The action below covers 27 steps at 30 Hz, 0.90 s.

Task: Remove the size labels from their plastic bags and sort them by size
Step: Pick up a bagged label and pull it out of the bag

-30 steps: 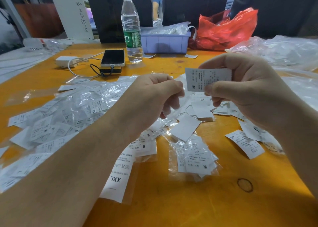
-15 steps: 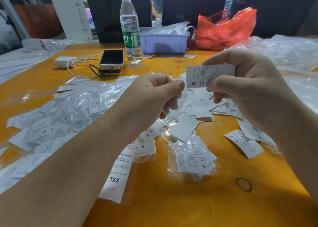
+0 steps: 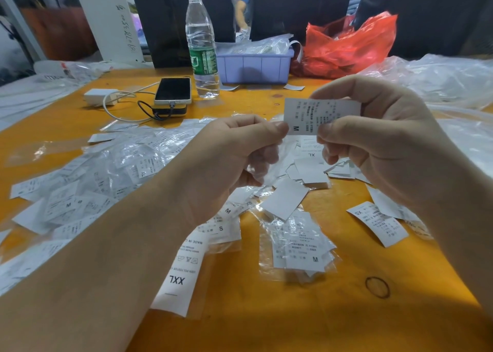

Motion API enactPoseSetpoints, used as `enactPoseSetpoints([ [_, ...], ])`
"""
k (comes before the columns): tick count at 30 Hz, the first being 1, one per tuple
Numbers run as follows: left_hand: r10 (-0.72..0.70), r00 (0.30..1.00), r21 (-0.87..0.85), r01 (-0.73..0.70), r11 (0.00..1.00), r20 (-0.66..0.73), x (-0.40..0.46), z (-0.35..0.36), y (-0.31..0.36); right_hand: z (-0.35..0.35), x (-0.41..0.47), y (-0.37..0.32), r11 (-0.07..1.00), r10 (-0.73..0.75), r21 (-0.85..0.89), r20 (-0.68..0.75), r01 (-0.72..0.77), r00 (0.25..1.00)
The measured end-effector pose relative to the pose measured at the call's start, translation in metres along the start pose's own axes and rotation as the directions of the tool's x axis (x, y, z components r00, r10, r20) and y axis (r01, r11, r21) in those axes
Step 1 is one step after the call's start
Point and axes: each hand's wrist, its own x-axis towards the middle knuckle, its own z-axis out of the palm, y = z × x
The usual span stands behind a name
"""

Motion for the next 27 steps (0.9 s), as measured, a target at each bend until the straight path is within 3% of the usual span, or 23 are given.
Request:
enactPoseSetpoints([
  [4,0.003,1.0,0.0,-0.003,1.0,-0.001,0.001,-0.001,-0.001,-0.001,0.001,-0.001,1.0,0.019,0.015,0.017,-0.019,1.0],
  [11,0.045,0.997,0.094,-0.039,0.995,-0.059,0.0,-0.001,0.0,-0.001,0.0,0.0,0.992,0.03,-0.126,0.032,-0.026,0.999],
  [17,0.227,0.964,0.289,-0.179,0.94,-0.14,-0.004,0.002,-0.001,-0.001,0.0,0.002,0.975,0.013,-0.222,0.008,-0.011,1.0],
  [27,0.429,0.893,0.504,-0.31,0.806,-0.137,-0.008,0.009,0.0,0.001,0.0,0.004,0.961,0.002,-0.278,0.022,0.004,1.0],
])
